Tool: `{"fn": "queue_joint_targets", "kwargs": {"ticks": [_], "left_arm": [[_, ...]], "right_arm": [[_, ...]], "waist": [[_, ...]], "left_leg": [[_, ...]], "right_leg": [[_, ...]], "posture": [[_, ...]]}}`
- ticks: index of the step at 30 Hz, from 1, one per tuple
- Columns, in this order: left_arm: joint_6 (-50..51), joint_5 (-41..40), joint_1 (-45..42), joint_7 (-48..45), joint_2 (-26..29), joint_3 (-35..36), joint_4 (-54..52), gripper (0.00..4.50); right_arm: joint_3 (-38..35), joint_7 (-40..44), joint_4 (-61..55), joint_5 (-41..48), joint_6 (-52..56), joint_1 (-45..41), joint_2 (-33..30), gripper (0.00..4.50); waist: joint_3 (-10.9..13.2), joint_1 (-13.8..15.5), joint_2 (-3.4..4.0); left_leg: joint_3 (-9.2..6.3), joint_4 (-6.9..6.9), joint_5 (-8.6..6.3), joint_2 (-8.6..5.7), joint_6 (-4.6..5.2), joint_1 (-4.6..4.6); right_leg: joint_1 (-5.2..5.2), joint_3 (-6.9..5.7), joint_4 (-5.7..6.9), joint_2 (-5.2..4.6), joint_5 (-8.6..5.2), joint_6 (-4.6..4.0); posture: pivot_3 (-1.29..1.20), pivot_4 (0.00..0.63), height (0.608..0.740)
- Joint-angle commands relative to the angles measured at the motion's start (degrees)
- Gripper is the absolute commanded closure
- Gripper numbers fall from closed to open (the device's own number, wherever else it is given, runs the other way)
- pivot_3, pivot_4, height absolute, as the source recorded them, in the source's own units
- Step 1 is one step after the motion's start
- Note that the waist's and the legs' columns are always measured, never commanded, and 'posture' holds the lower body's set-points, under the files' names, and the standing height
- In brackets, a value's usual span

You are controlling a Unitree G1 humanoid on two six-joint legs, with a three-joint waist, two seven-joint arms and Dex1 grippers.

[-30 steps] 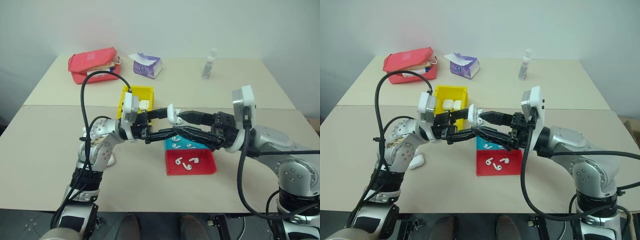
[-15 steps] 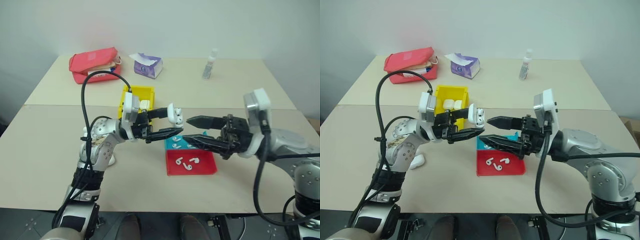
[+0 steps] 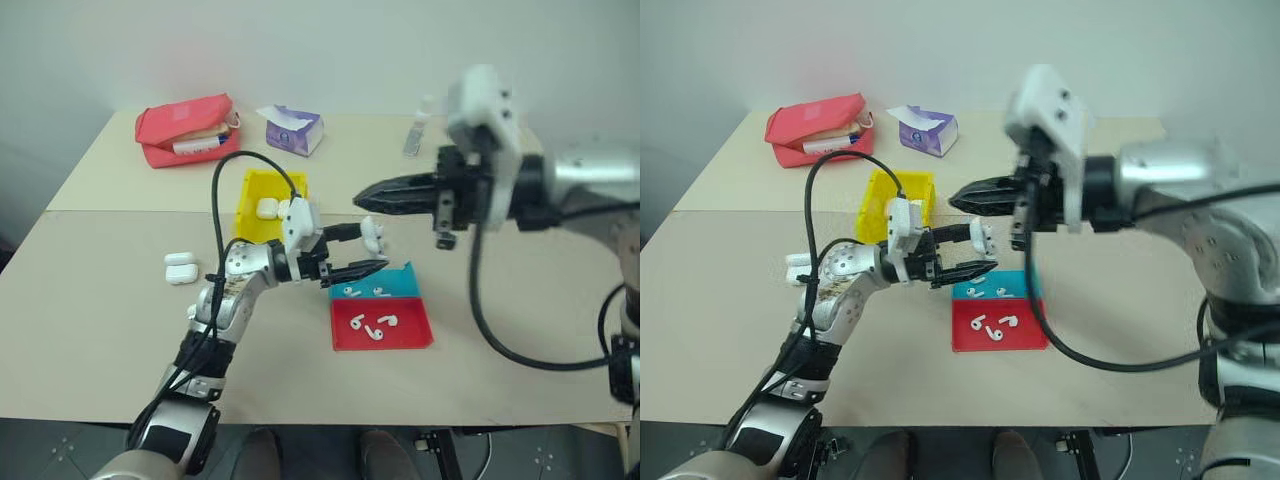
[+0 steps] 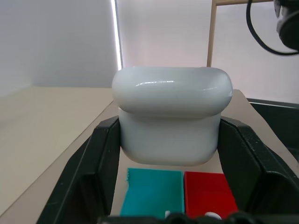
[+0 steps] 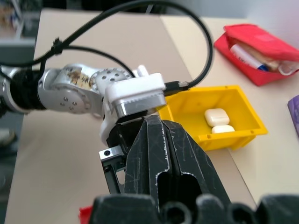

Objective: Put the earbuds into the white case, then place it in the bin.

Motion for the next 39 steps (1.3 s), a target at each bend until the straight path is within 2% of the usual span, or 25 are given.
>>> {"fn": "queue_joint_targets", "kwargs": {"ticks": [1,5,9,12,15,18,20,23,26,29,33,38,39], "left_arm": [[-1.6,-0.1,-1.1,0.5,-0.3,0.7,-0.8,1.7],[-1.9,-0.5,-0.4,1.9,0.1,2.2,-2.6,1.7],[-1.0,-1.0,1.3,3.9,0.8,3.6,-6.3,1.7],[-0.3,-1.3,3.8,6.6,1.8,5.1,-9.8,1.7],[0.6,-0.7,5.5,10.1,2.1,6.3,-12.1,1.7],[1.6,3.9,6.0,20.5,1.5,9.2,-12.1,1.7],[1.8,10.7,5.2,29.9,1.3,9.9,-10.2,1.7],[4.9,17.1,3.0,41.6,0.0,11.0,-6.6,1.7],[5.8,21.4,1.5,49.6,-2.2,11.0,-2.3,1.7],[6.6,23.0,0.1,53.8,-4.4,10.7,1.1,1.7],[6.2,26.0,-2.0,56.2,-4.5,9.1,7.9,1.7],[4.3,25.0,-3.9,54.1,-4.0,9.1,11.0,0.1],[3.8,24.6,-3.8,53.5,-3.8,9.3,10.8,0.04]], "right_arm": [[6.2,3.9,-0.6,-6.3,-0.1,-2.0,-0.9,4.47],[8.0,6.7,2.6,-12.0,-2.6,0.4,-2.9,4.47],[6.0,8.3,3.7,-14.3,-3.0,3.1,-4.8,4.47],[0.3,7.3,3.6,-12.2,-1.6,6.6,-4.1,4.47],[-7.2,4.4,2.3,-9.8,-3.5,11.8,-0.1,4.47],[-15.9,0.1,-0.7,-8.0,-7.3,19.4,5.4,4.47],[-17.9,-1.7,-3.3,-8.6,-8.2,24.4,6.5,4.47],[-15.7,-6.0,-7.0,-11.4,-7.9,29.2,7.5,4.47],[-12.2,-9.8,-9.4,-12.4,-5.7,30.0,9.7,4.47],[-9.8,-12.4,-9.8,-13.7,-4.3,29.6,11.2,4.47],[-9.5,-13.7,-10.6,-13.8,-3.3,29.4,11.6,4.47],[-10.8,-15.2,-12.1,-12.8,-2.4,30.2,12.1,4.5],[-11.0,-15.4,-12.3,-12.6,-2.2,30.3,12.1,4.5]], "waist": [[0.0,0.2,0.0],[0.0,0.7,0.0],[0.0,1.0,0.0],[0.0,1.1,0.01],[0.0,1.2,0.02],[0.0,1.3,0.01],[0.0,1.6,0.01],[0.0,1.7,0.01],[0.0,1.6,0.02],[0.0,1.5,0.02],[0.0,1.5,0.02],[0.0,1.5,0.02],[0.0,1.5,0.02]], "left_leg": [[0.0,0.03,0.0,0.0,0.0,-0.04],[-0.02,0.21,0.0,0.0,0.01,-0.24],[-0.03,0.22,0.0,0.0,0.01,-0.23],[-0.03,0.18,-0.01,0.01,0.03,-0.24],[-0.05,0.24,0.0,0.01,0.04,-0.23],[-0.06,0.32,0.02,0.0,0.08,-0.15],[-0.15,0.32,0.02,-0.01,0.1,-0.12],[-0.21,0.36,0.01,-0.01,0.1,-0.12],[-0.22,0.41,0.02,-0.01,0.1,-0.14],[-0.23,0.4,0.02,-0.02,0.1,-0.13],[-0.23,0.39,0.02,-0.02,0.09,-0.15],[-0.23,0.37,0.02,-0.02,0.09,-0.16],[-0.23,0.36,0.02,-0.02,0.09,-0.16]], "right_leg": [[0.0,-0.01,-0.01,-0.01,0.0,0.0],[-0.17,-0.03,0.11,-0.01,0.01,0.0],[-0.17,-0.05,0.11,-0.01,0.0,0.0],[-0.19,-0.04,0.1,0.0,0.0,0.0],[-0.15,-0.05,0.13,-0.01,0.01,0.0],[-0.05,-0.06,0.2,-0.01,0.01,0.0],[0.08,-0.15,0.15,-0.02,0.01,0.01],[0.14,-0.23,0.12,-0.02,0.02,0.01],[0.12,-0.23,0.17,-0.02,0.02,0.01],[0.12,-0.23,0.18,-0.01,0.02,0.01],[0.11,-0.26,0.14,-0.02,0.02,0.01],[0.11,-0.27,0.14,-0.02,0.02,0.01],[0.12,-0.27,0.13,-0.01,0.02,0.01]], "posture": [[0.0,0.15,0.74],[0.0,0.15,0.74],[0.0,0.15,0.74],[0.0,0.15,0.74],[0.0,0.15,0.74],[0.0,0.15,0.74],[0.0,0.15,0.74],[0.0,0.15,0.74],[0.0,0.15,0.74],[0.0,0.15,0.74],[0.0,0.15,0.74],[0.0,0.15,0.74],[0.0,0.15,0.74]]}}
